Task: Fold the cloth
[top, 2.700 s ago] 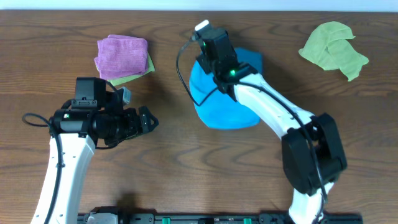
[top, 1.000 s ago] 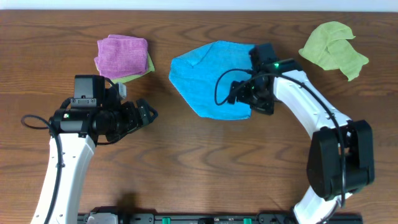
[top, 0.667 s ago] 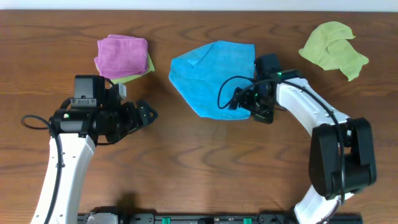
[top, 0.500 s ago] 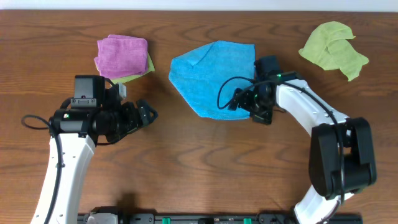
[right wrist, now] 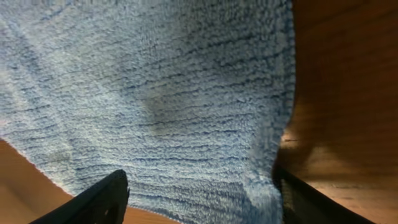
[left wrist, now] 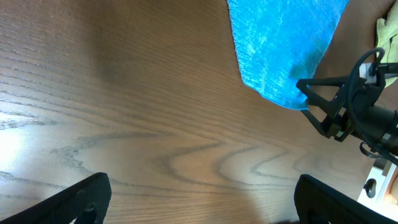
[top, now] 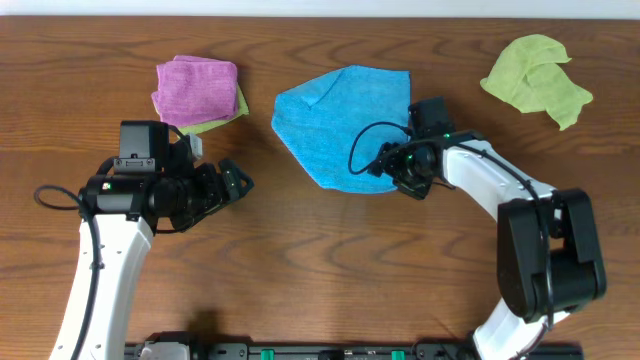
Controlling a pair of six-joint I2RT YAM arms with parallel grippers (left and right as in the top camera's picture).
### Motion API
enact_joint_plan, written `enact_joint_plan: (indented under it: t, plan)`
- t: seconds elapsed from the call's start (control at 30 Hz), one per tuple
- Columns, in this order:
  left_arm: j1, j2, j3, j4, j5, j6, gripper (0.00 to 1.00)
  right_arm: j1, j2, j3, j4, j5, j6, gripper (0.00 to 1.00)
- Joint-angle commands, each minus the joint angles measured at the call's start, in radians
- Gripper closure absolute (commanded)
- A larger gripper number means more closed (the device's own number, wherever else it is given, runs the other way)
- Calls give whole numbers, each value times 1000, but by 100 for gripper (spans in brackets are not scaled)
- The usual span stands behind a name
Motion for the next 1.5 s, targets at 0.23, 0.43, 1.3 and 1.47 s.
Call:
enact_joint_plan:
  t: [0.23,0.43,1.3,1.47]
  plan:
    - [0,0,20,0,-3,-5,5,-7,0,-100,67,23,46,62]
    - [0,0,20,0,-2,-20,4,-7,0,-100,87,59,23,99]
    - [-117,33,16,66,1,-269,5,-62,-615,-45,5,403,-194,99]
    - [-200,112,16,105,7,-299,4,-61,-611,-44,135,320,-210,99]
